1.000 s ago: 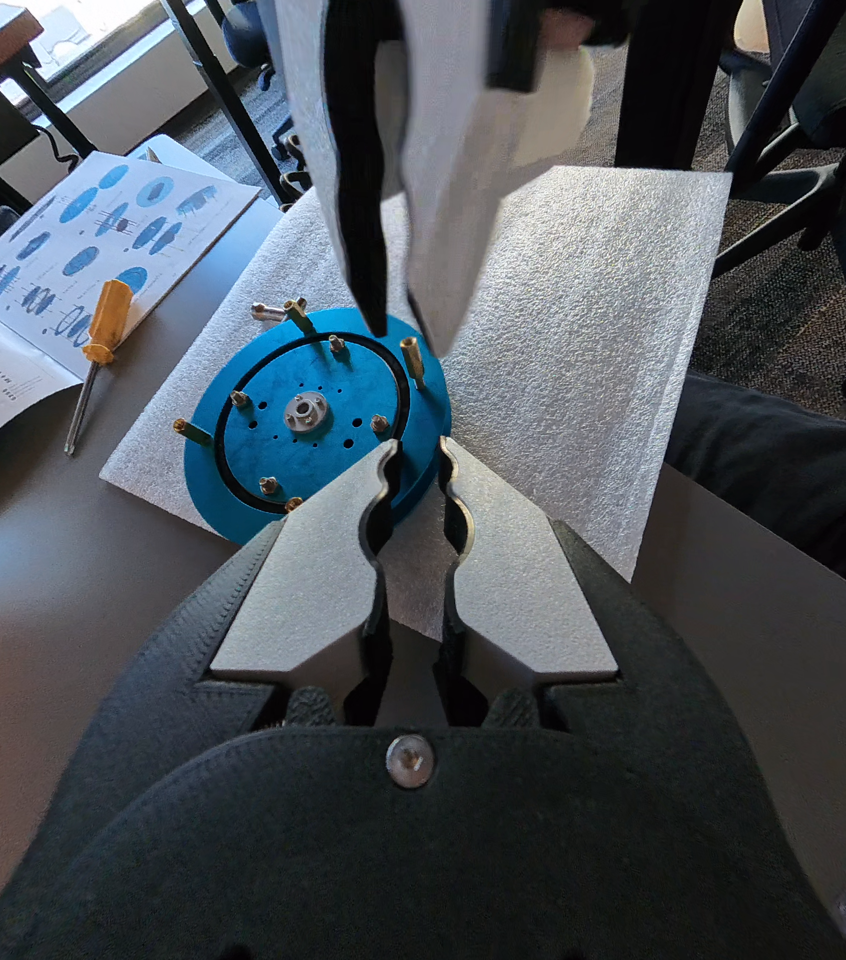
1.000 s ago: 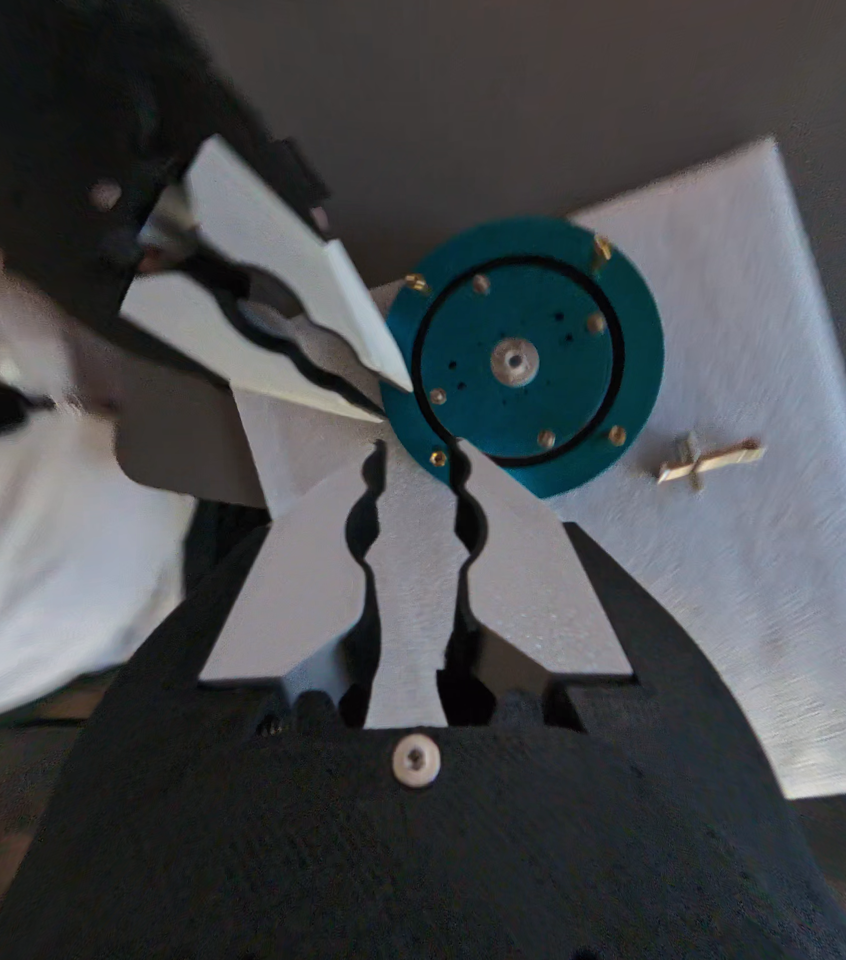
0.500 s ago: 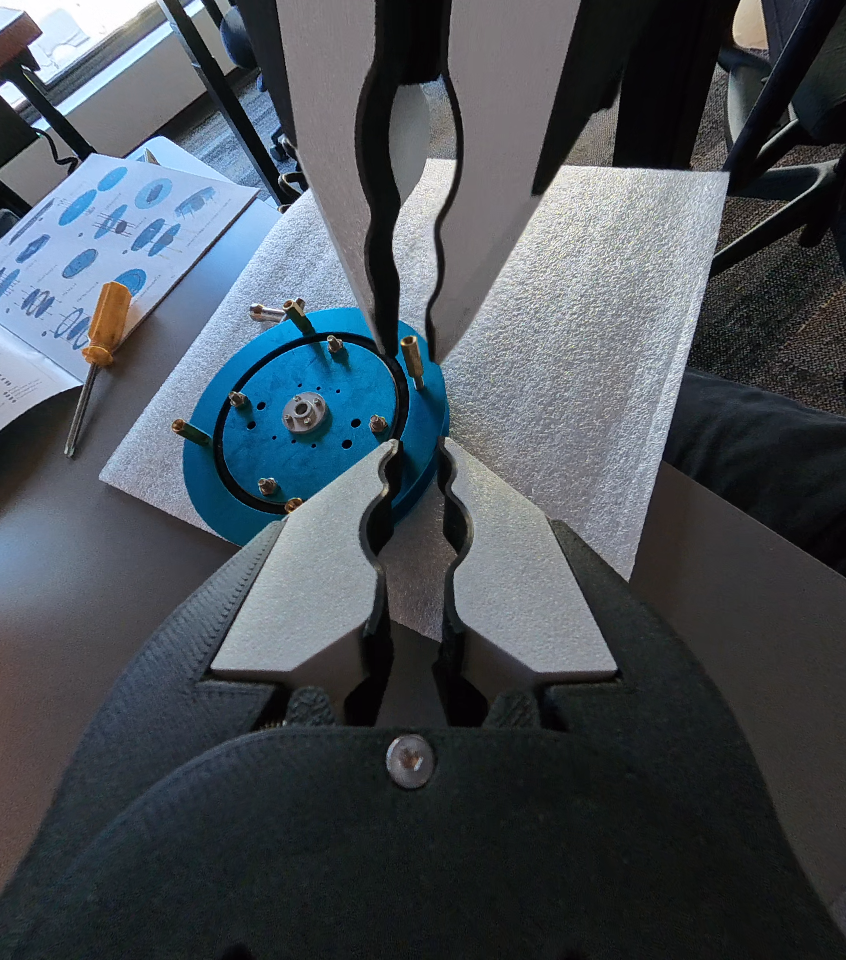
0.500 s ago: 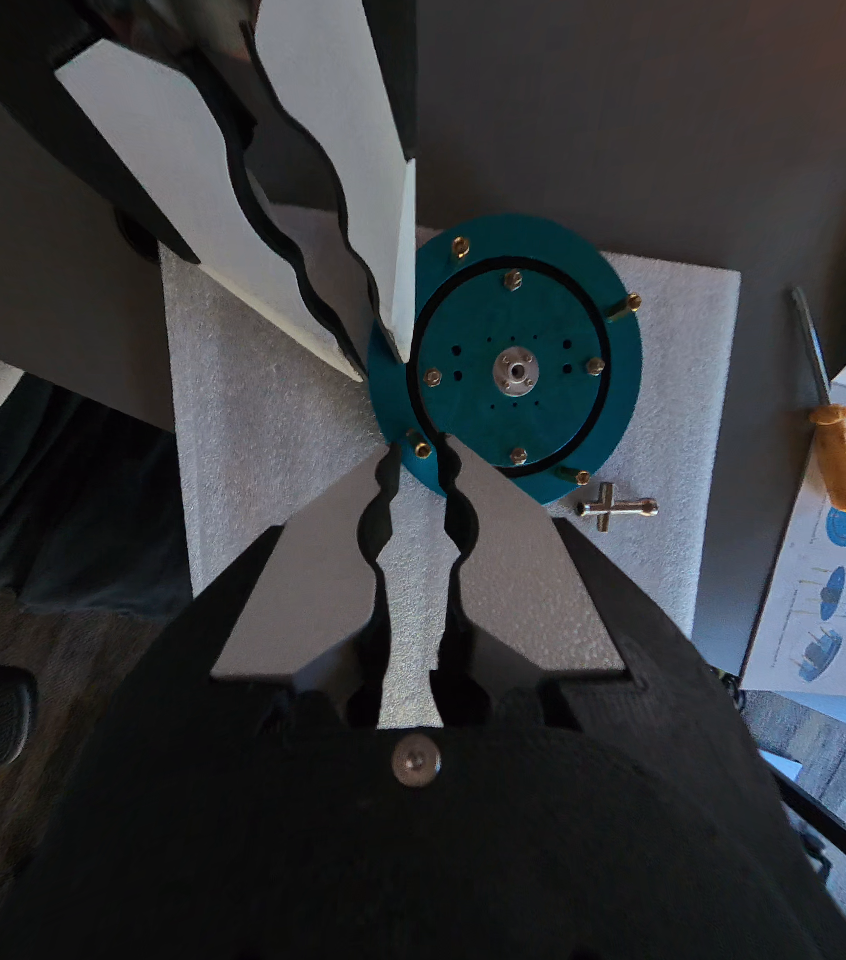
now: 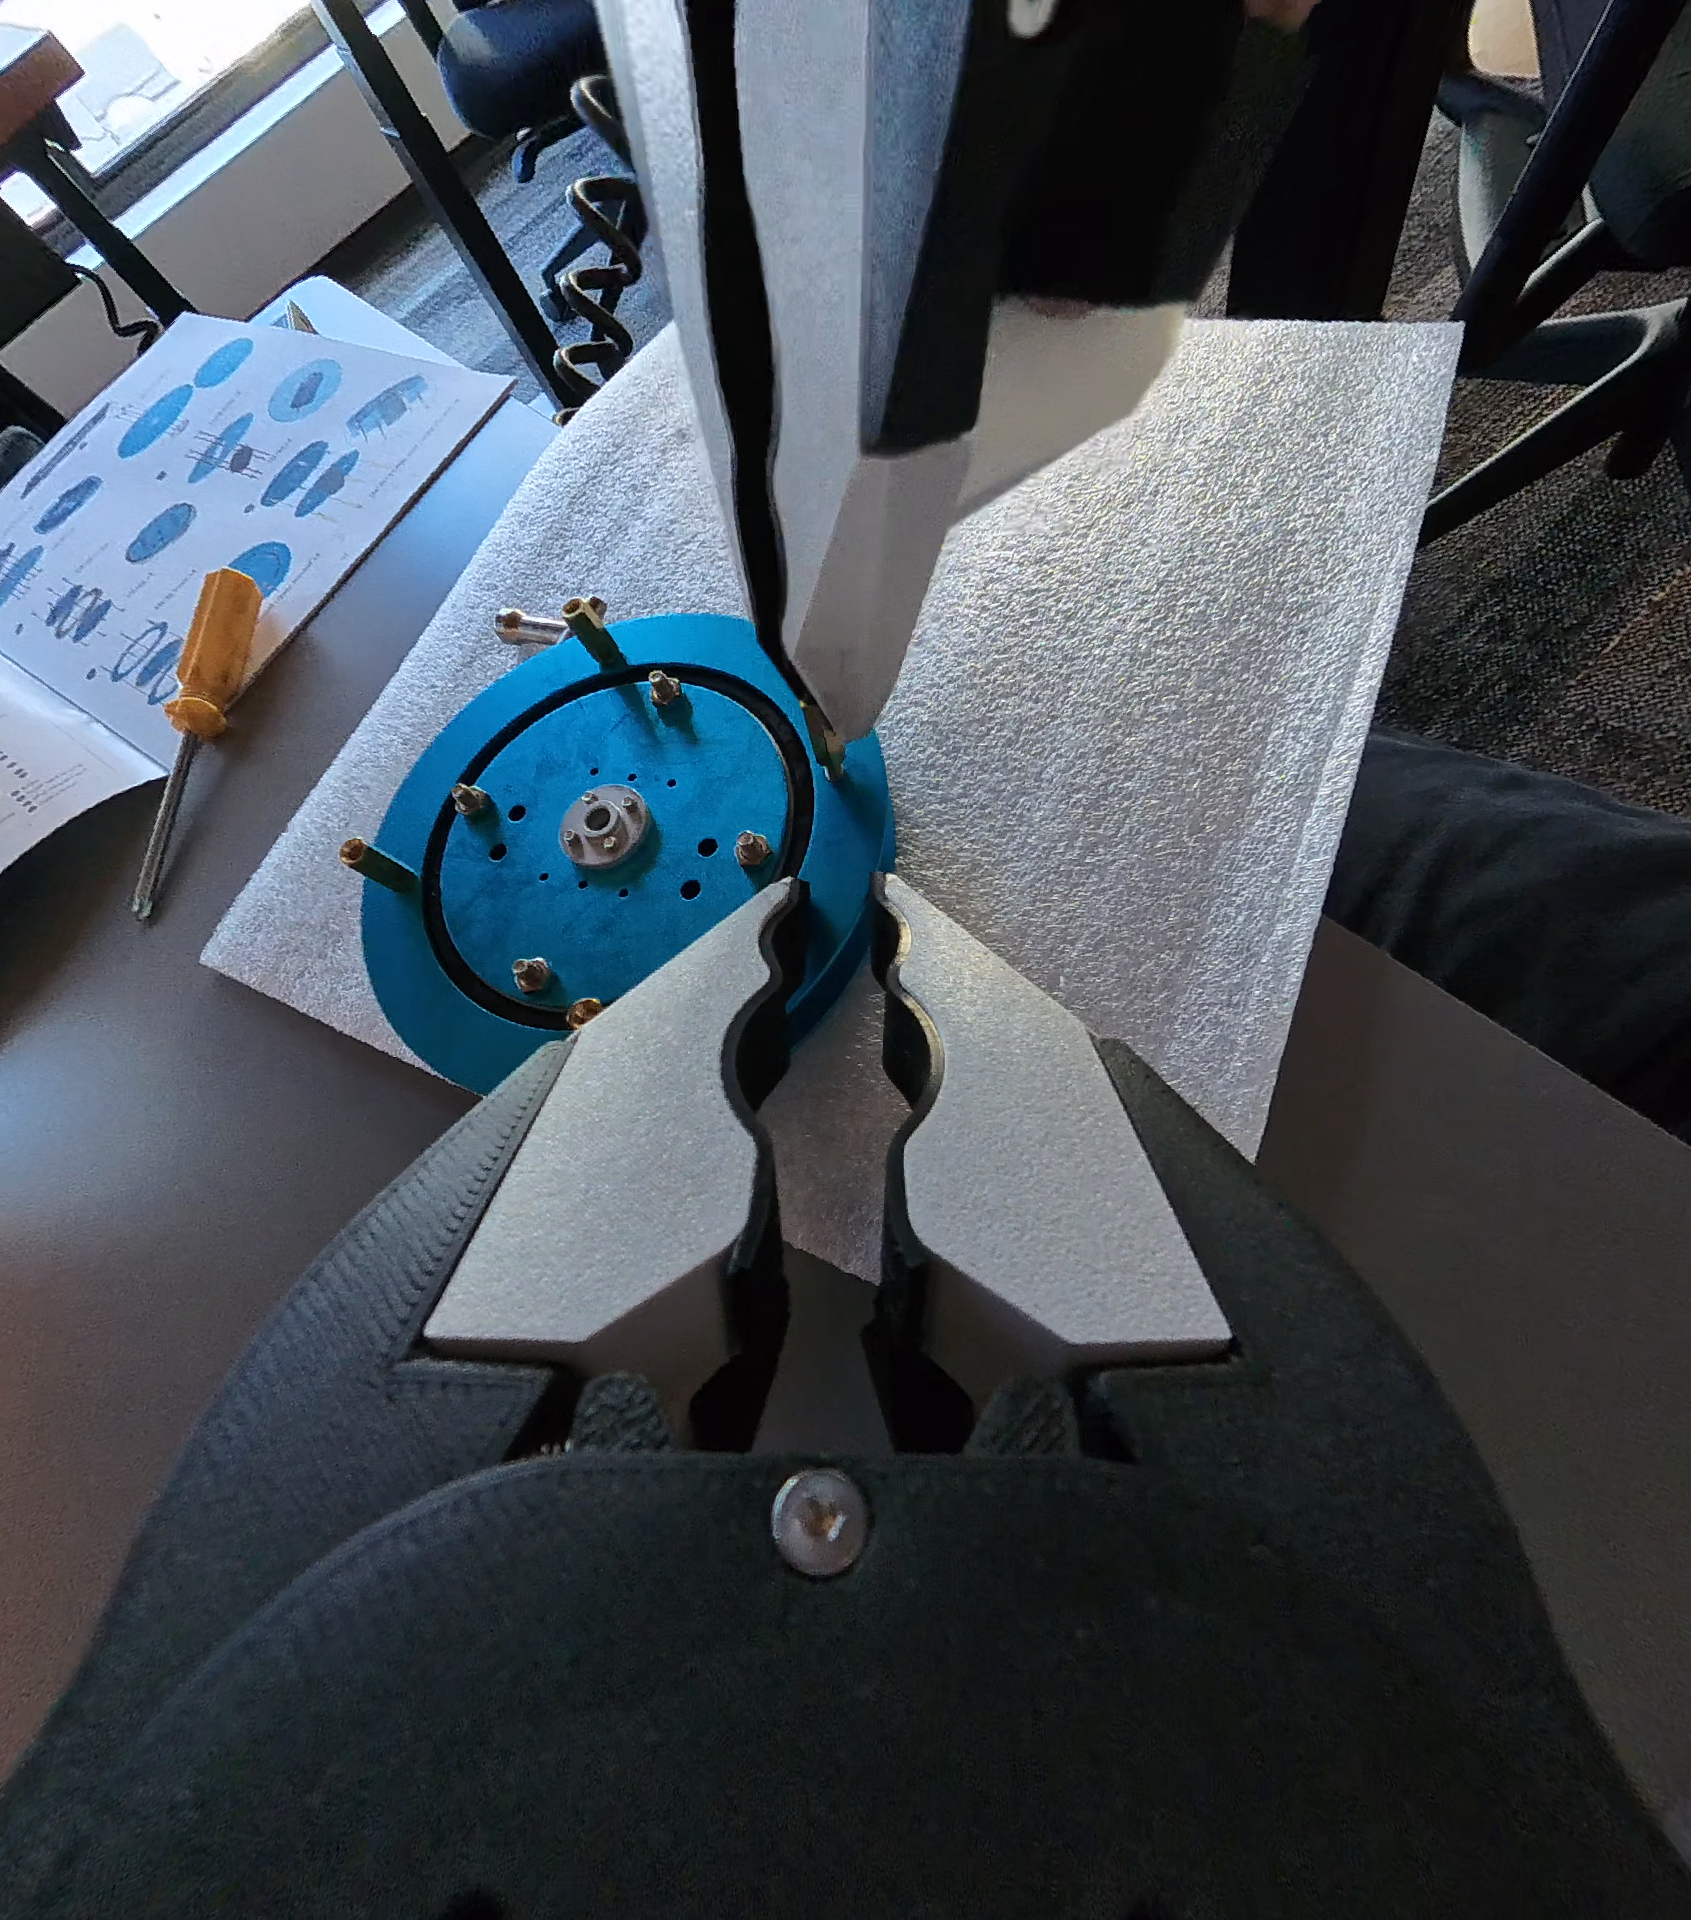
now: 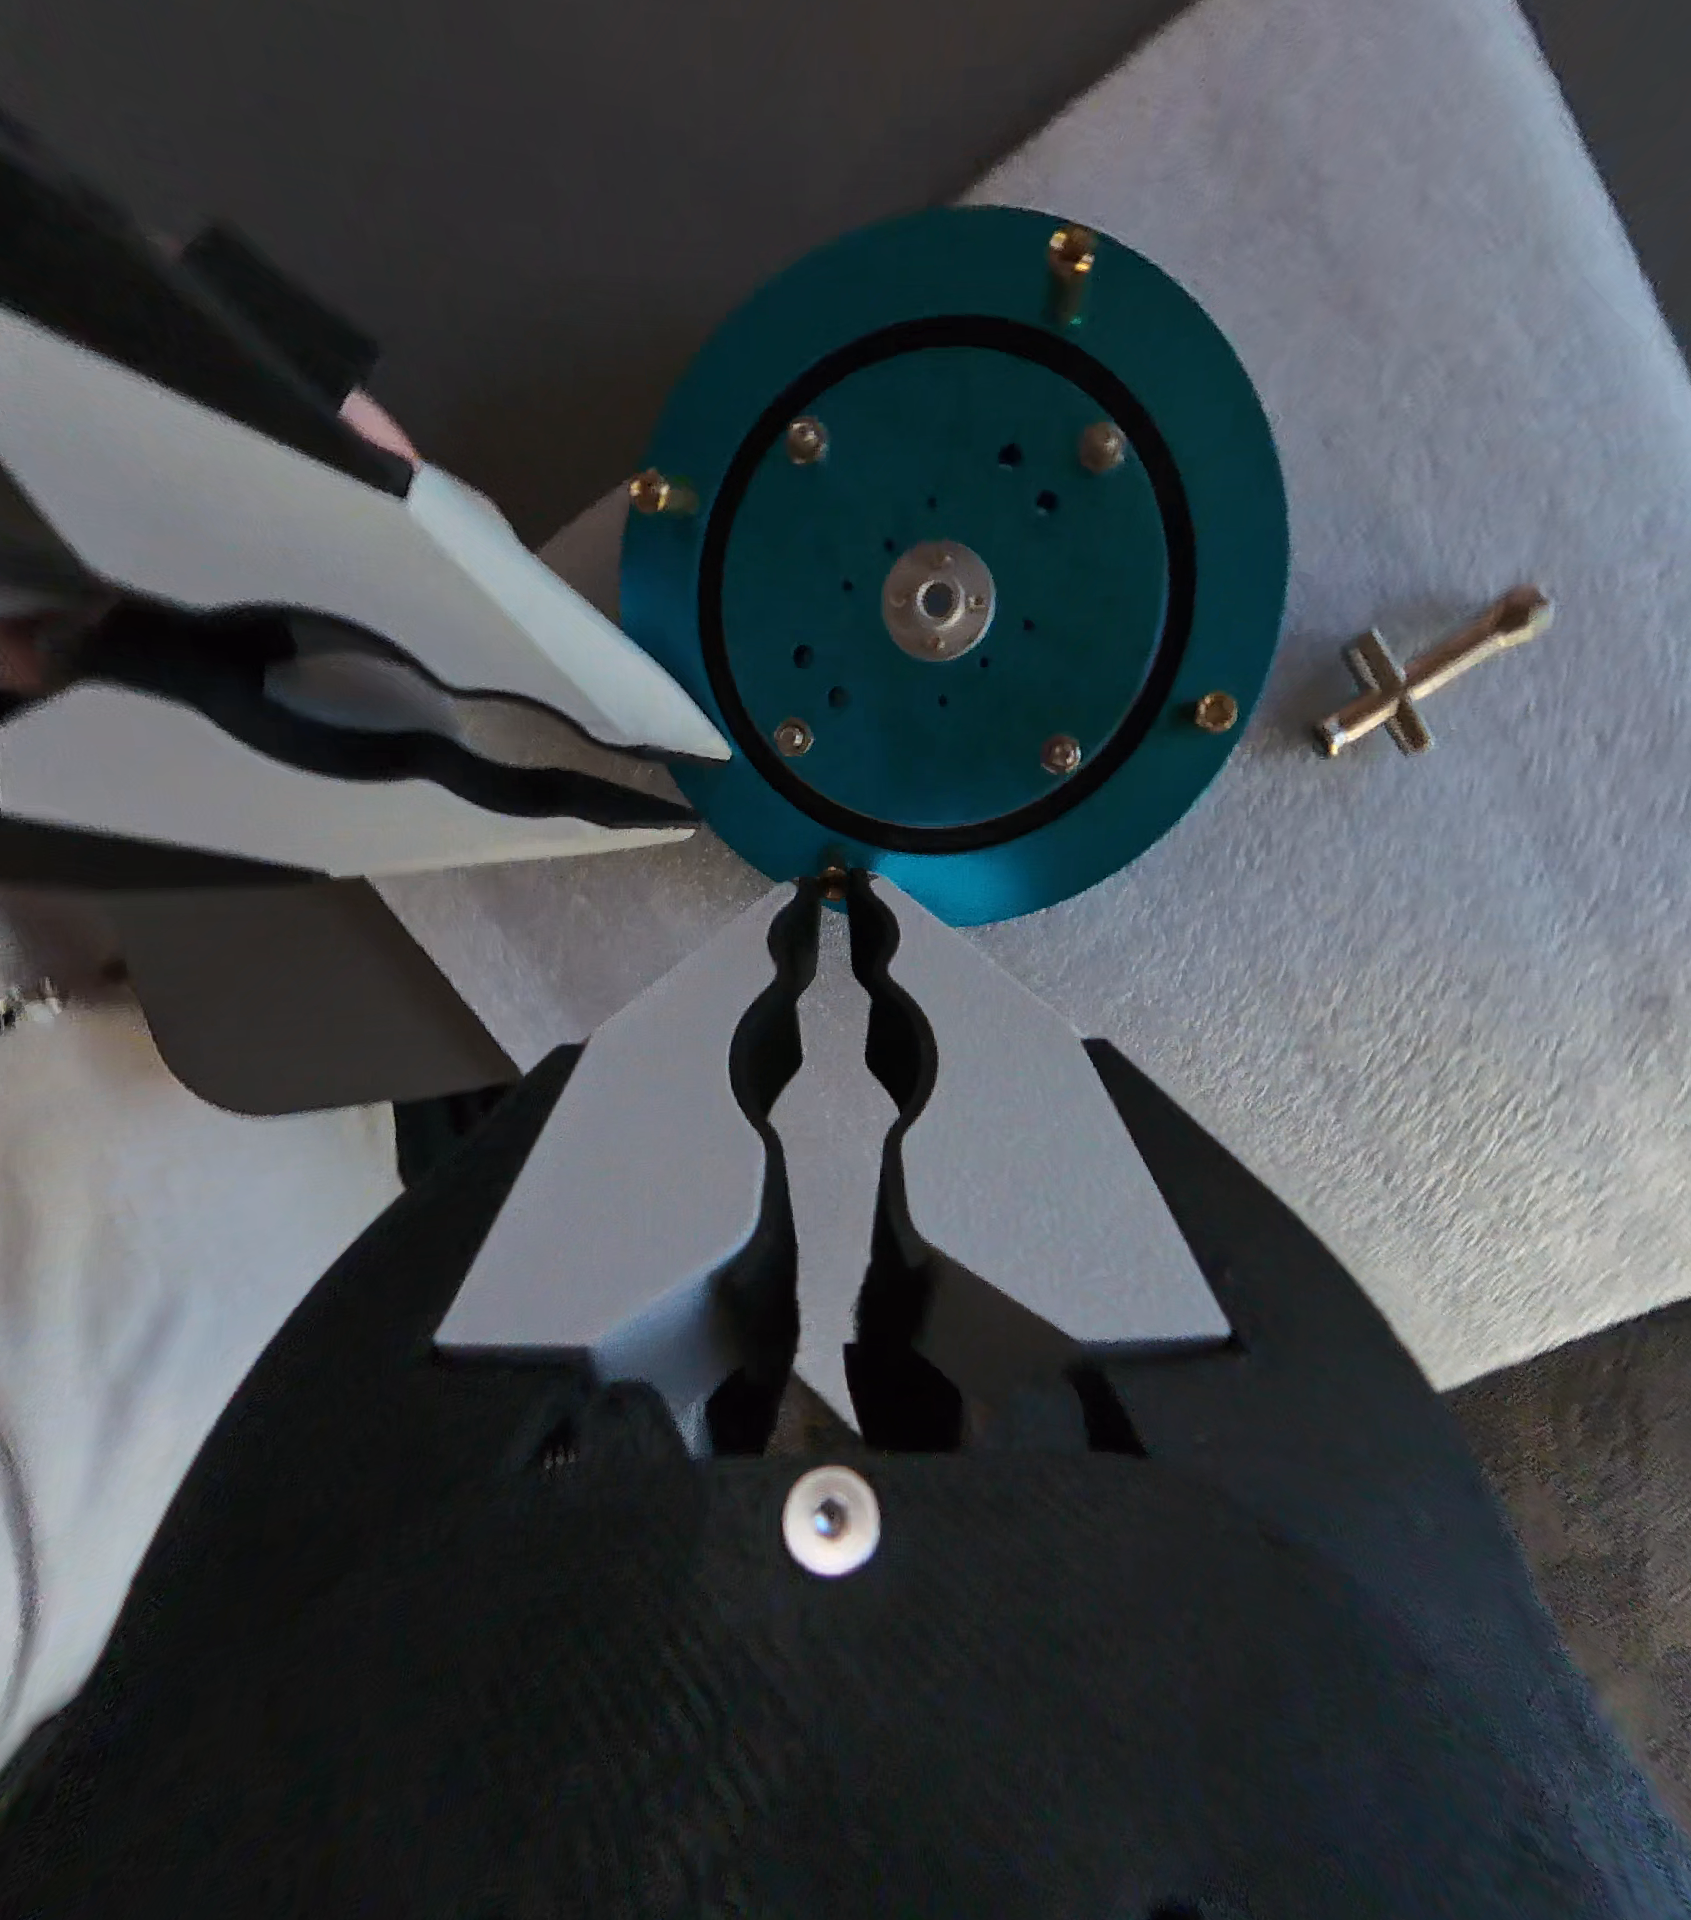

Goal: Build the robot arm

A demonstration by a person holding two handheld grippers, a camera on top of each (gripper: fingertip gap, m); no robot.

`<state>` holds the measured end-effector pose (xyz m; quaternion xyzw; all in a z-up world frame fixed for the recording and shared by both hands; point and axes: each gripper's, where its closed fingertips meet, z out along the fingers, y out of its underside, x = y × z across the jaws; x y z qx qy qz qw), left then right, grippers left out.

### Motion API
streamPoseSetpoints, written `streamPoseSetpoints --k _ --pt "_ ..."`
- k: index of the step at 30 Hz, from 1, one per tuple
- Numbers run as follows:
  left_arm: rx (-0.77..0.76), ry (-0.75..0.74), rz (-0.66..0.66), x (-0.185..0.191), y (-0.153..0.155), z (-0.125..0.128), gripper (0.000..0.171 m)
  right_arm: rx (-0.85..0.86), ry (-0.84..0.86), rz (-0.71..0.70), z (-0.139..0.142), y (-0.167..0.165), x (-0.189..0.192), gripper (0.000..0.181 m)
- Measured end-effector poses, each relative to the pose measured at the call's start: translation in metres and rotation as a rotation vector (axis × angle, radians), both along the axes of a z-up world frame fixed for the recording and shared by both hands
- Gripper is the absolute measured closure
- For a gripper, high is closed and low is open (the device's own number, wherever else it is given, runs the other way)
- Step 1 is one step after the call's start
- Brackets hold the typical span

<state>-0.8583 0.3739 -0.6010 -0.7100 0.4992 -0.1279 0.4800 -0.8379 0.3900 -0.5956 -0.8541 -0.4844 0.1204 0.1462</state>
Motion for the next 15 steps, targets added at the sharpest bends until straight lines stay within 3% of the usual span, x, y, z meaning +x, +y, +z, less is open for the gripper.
streamPoseSetpoints --k 3,5,8,9,10,15 --pt "0.012 0.004 0.005 0.0 0.0 0.0 0.162 -0.002 0.046 -0.17 0.0 0.001 -0.001 0.176" --pt "0.014 0.001 0.008 -0.001 0.001 0.001 0.162 0.015 0.094 -0.201 0.001 0.002 -0.003 0.176" --pt "0.008 -0.003 0.006 -0.001 0.0 0.001 0.162 0.083 0.216 -0.073 0.004 0.003 -0.008 0.171" --pt "0.005 -0.002 0.003 0.0 0.0 0.001 0.162 0.122 0.287 -0.033 0.007 0.005 -0.01 0.154" --pt "0.005 -0.004 0.004 -0.001 0.0 0.001 0.163 0.177 0.362 0.001 0.012 0.007 -0.011 0.149" --pt "-0.058 -0.05 -0.011 -0.001 -0.003 0.004 0.16 0.364 0.602 0.097 0.012 -0.002 -0.008 0.145"
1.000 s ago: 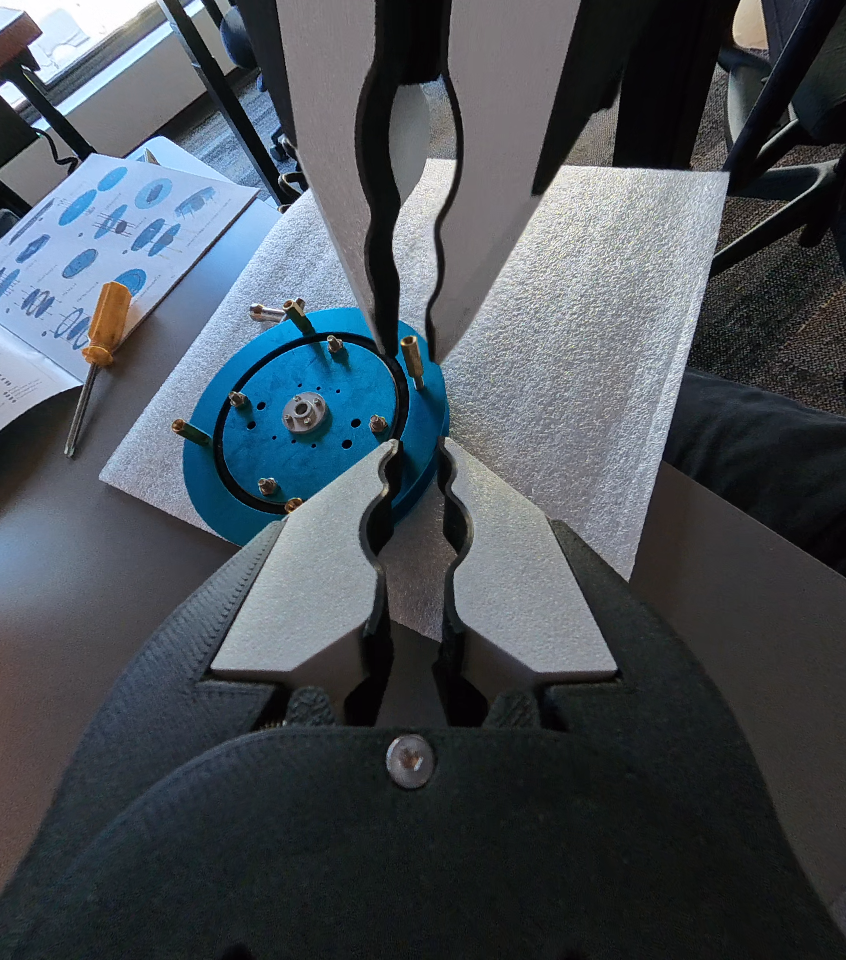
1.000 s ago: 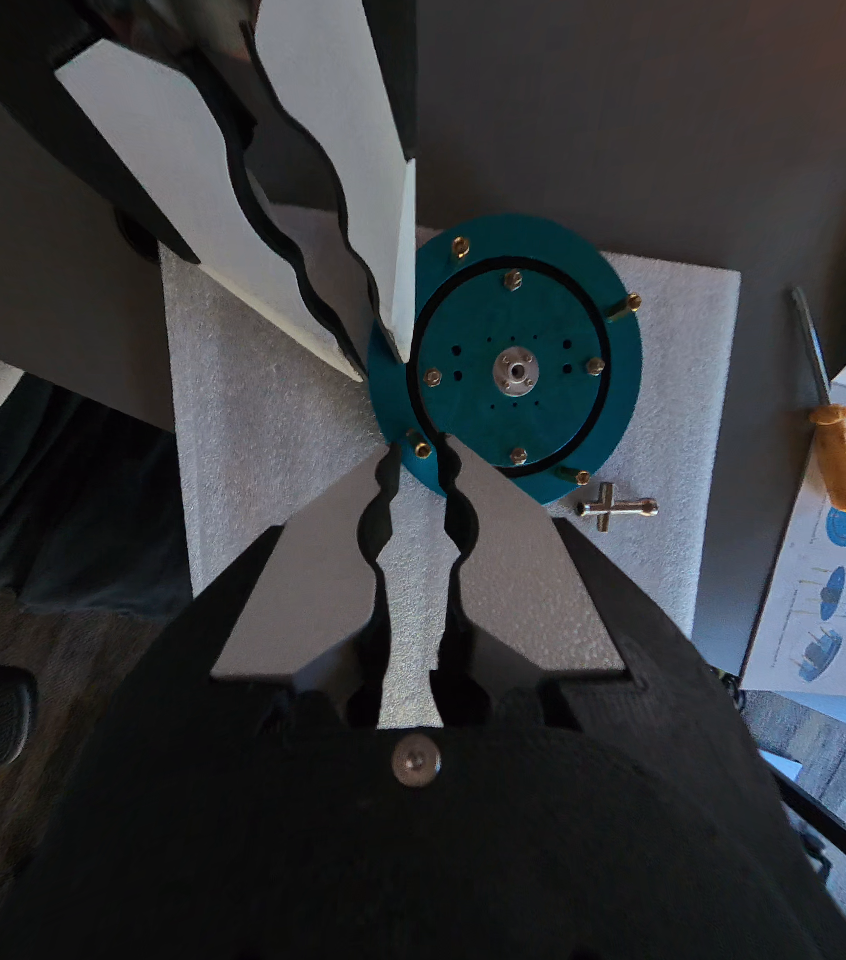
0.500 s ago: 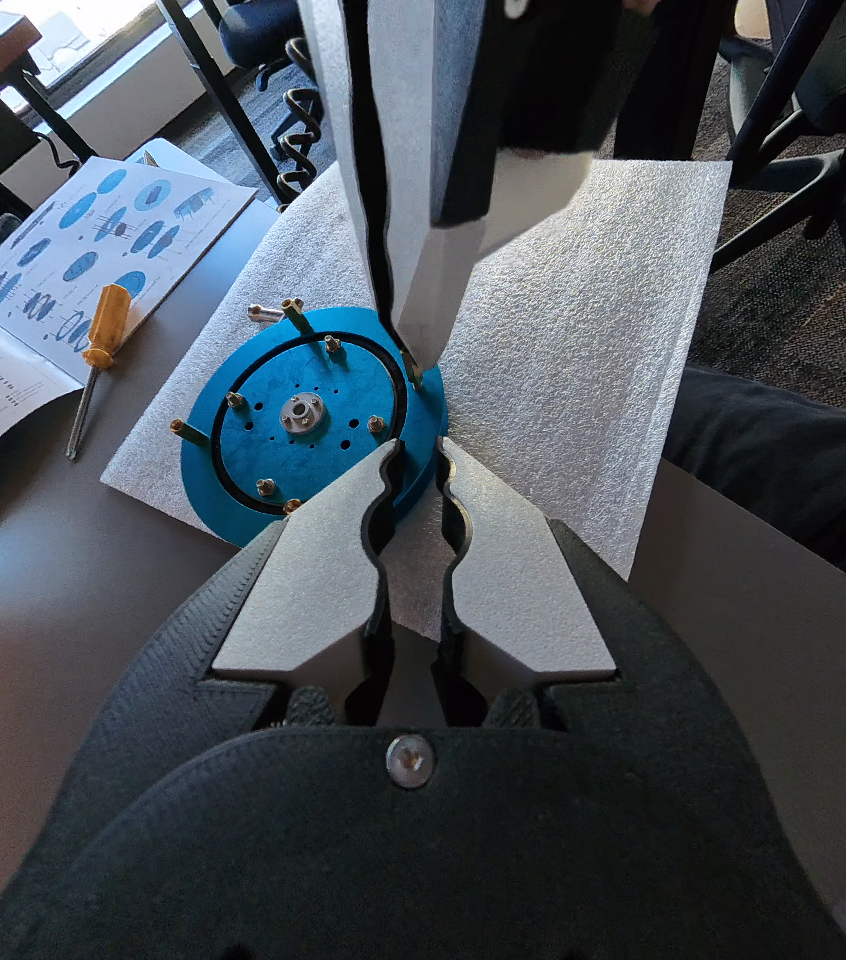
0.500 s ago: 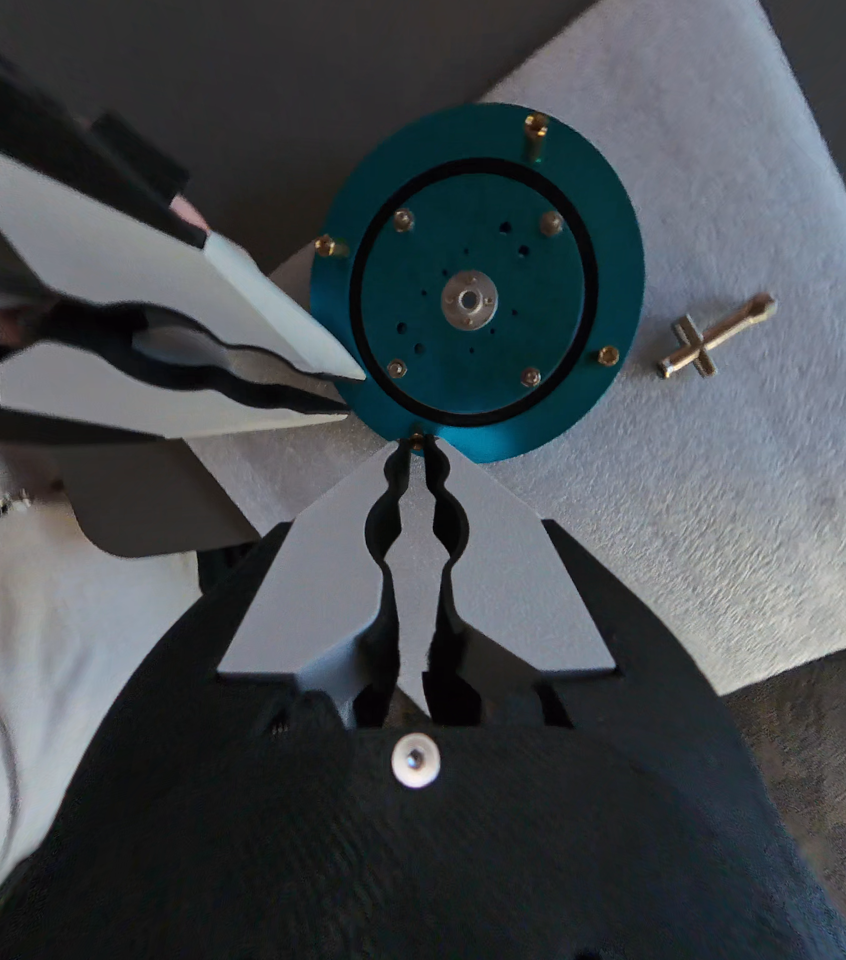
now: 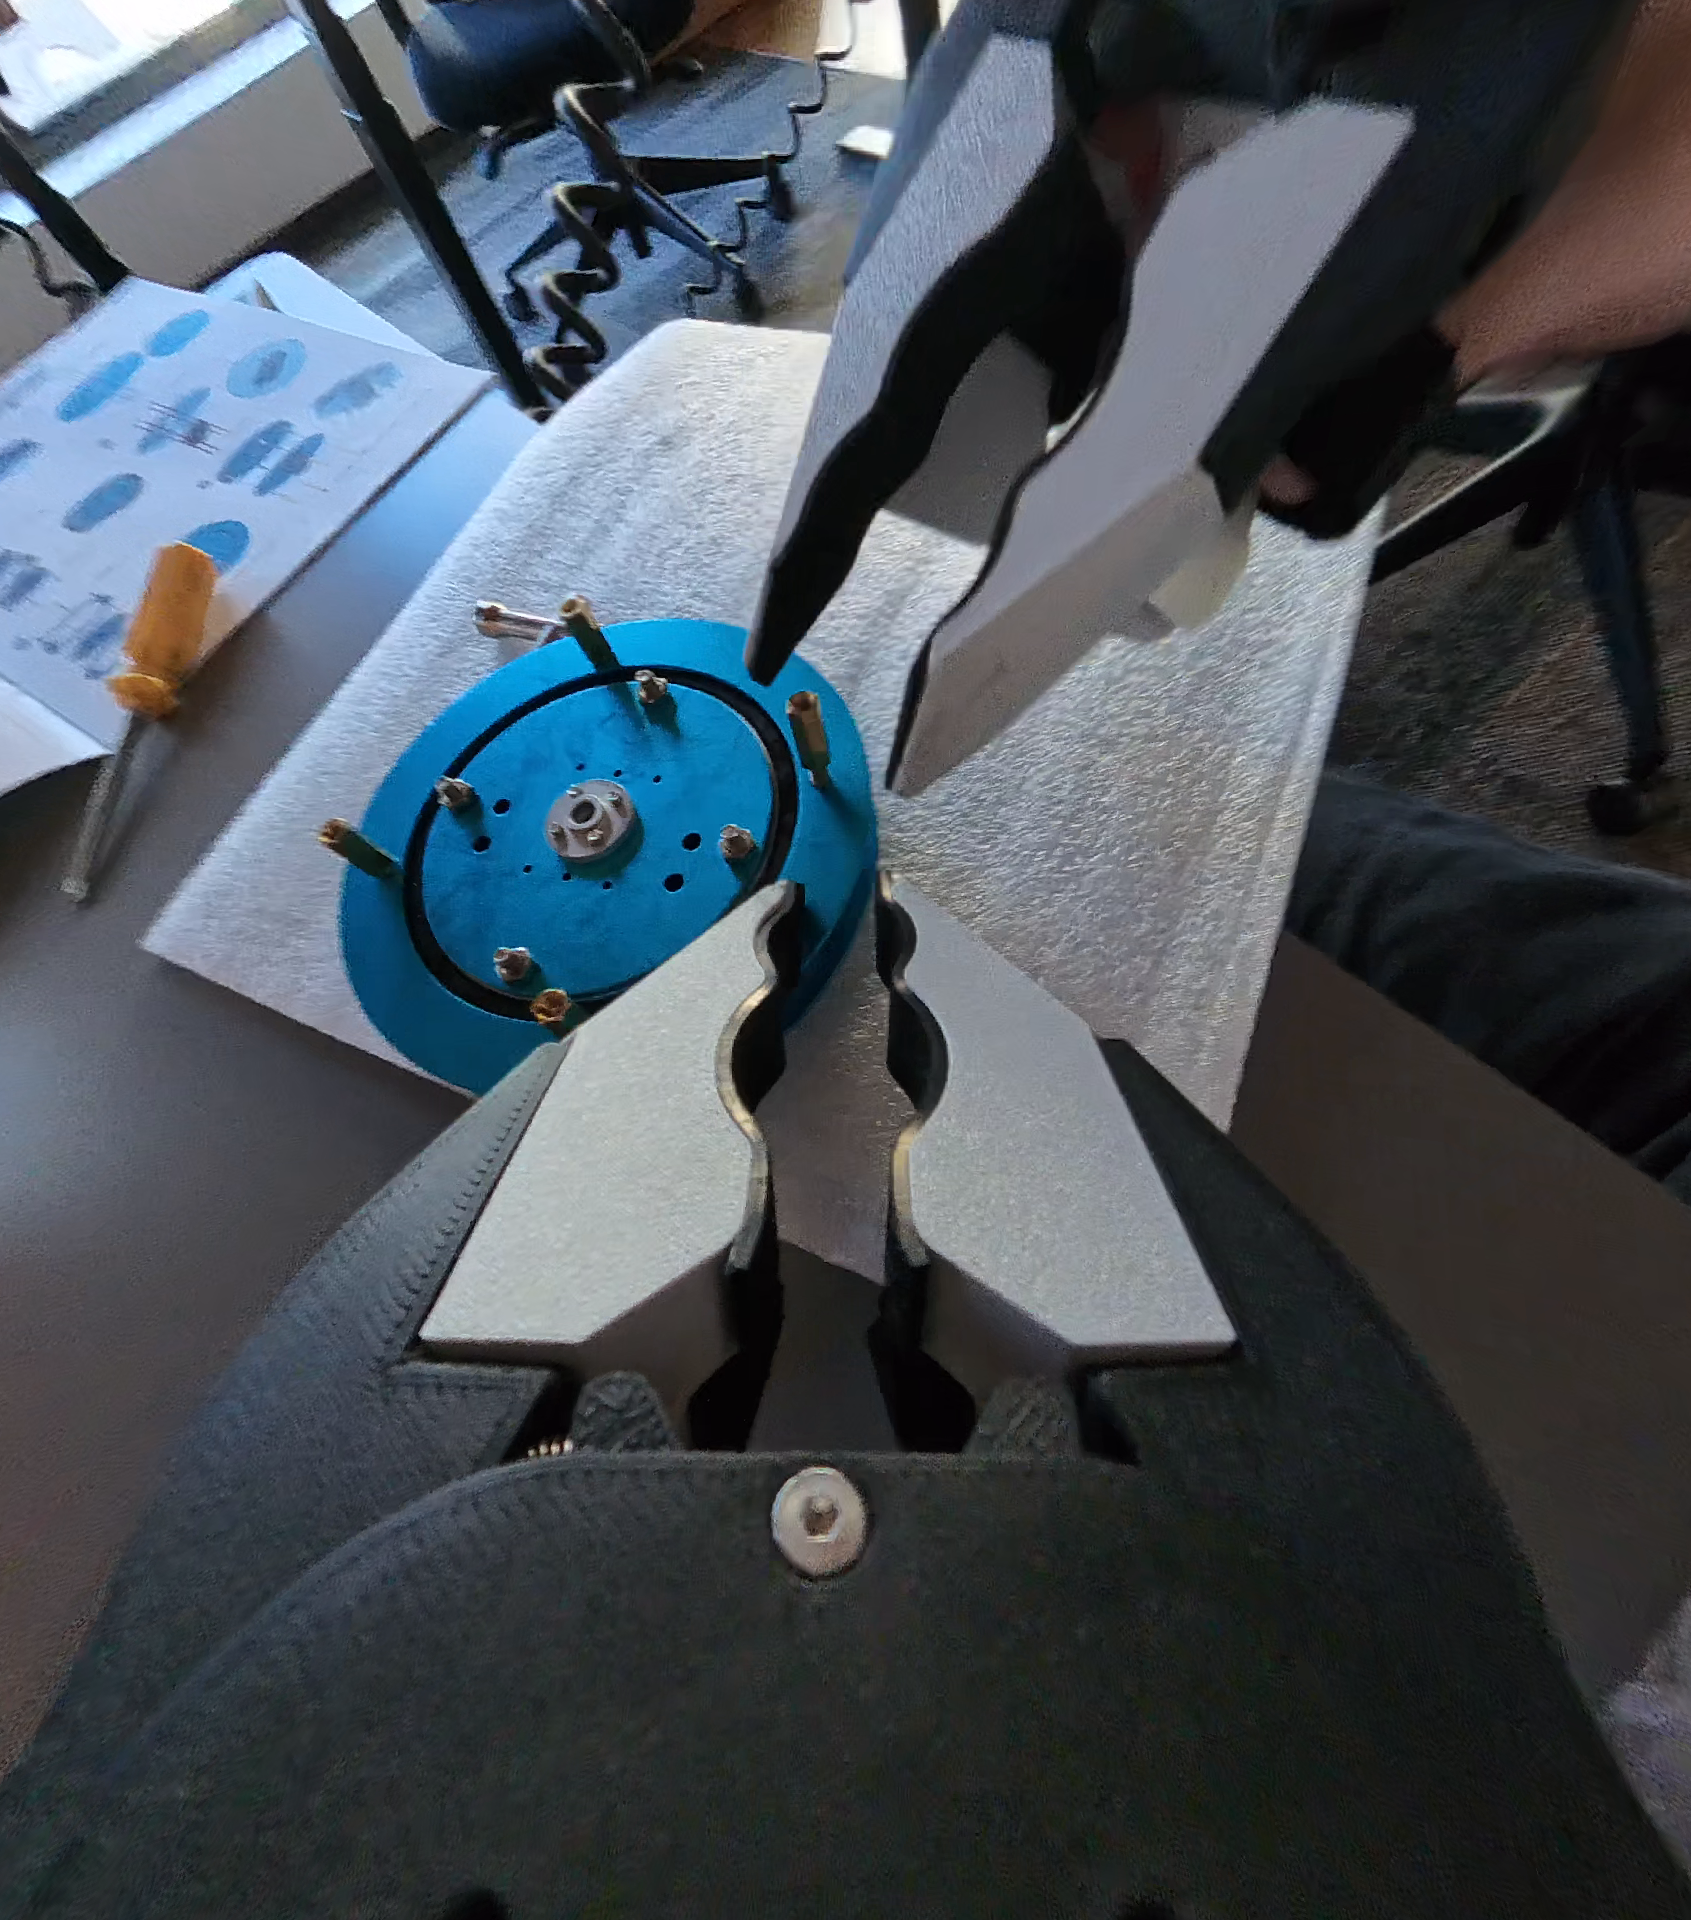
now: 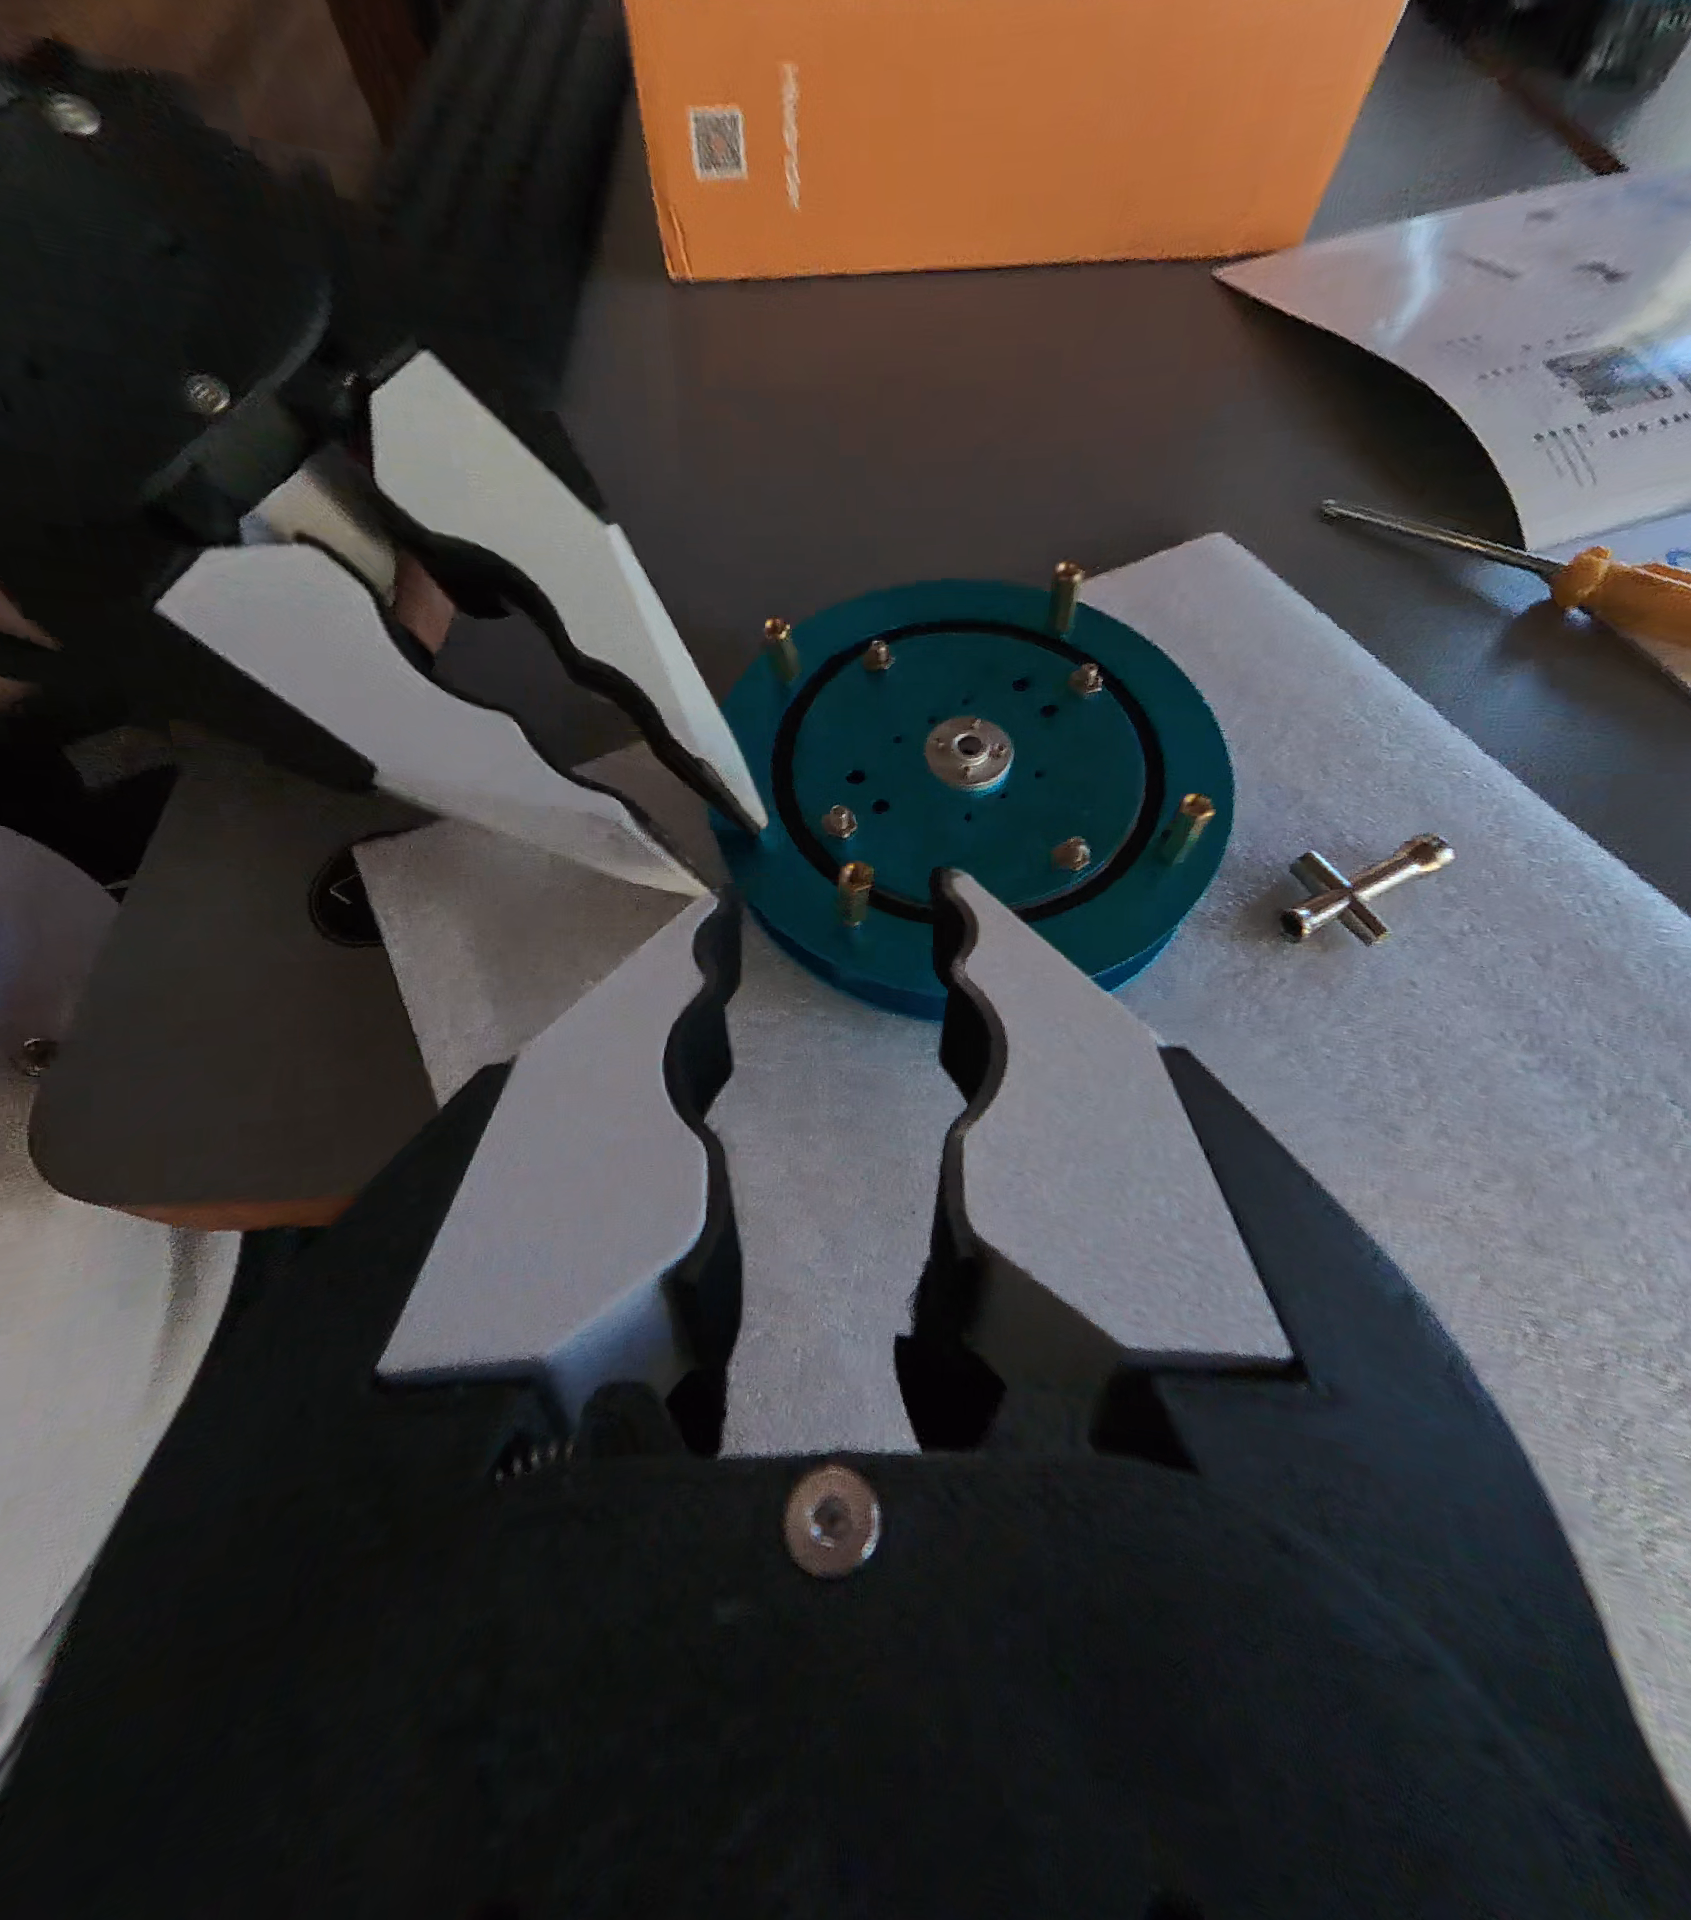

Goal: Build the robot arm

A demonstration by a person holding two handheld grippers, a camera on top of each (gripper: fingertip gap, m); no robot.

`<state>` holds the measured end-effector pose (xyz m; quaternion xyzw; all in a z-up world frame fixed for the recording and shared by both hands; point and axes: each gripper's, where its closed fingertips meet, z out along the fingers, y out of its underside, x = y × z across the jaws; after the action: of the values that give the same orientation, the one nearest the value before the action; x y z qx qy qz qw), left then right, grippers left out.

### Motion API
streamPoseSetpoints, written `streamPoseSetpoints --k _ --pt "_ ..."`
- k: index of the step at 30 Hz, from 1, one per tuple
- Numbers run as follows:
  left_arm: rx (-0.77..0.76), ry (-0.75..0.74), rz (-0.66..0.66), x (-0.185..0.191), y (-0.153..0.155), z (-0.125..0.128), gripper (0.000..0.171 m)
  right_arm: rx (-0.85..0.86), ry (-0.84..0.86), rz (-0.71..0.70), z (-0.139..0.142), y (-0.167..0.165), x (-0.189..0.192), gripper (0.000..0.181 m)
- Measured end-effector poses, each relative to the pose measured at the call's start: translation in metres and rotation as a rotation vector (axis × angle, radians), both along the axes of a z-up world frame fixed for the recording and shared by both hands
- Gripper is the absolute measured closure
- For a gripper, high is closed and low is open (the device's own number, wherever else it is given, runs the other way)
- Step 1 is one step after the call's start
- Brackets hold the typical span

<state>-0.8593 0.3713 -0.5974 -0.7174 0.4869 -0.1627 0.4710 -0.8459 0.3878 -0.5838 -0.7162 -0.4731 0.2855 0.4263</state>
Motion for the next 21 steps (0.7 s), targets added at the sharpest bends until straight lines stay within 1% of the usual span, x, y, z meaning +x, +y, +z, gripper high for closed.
streamPoseSetpoints --k 2,4,8,10,13,16,21 --pt "-0.081 -0.04 -0.028 0.003 -0.005 0.002 0.156 -0.008 0.094 0.03 0.003 -0.007 -0.004 0.139" --pt "-0.106 -0.06 -0.03 0.003 -0.003 0.007 0.152 -0.017 0.173 0.055 0.009 -0.01 -0.008 0.14" --pt "-0.059 -0.064 -0.015 0.001 0.011 0.023 0.151 -0.015 0.198 0.071 0.007 -0.006 -0.007 0.139" --pt "-0.071 -0.049 -0.018 0.004 0.017 0.024 0.147 -0.017 0.218 0.091 0.007 -0.009 -0.009 0.141" --pt "-0.093 -0.053 -0.035 0.009 0.022 0.026 0.147 0.003 0.194 0.072 0.003 -0.006 -0.005 0.144" --pt "-0.11 -0.028 -0.05 0.009 0.021 0.019 0.149 0.011 0.25 0.072 0.015 -0.005 -0.002 0.16" --pt "-0.135 -0.043 -0.069 0.011 0.016 0.014 0.151 -0.024 0.206 0.073 0.009 0.002 -0.002 0.163"
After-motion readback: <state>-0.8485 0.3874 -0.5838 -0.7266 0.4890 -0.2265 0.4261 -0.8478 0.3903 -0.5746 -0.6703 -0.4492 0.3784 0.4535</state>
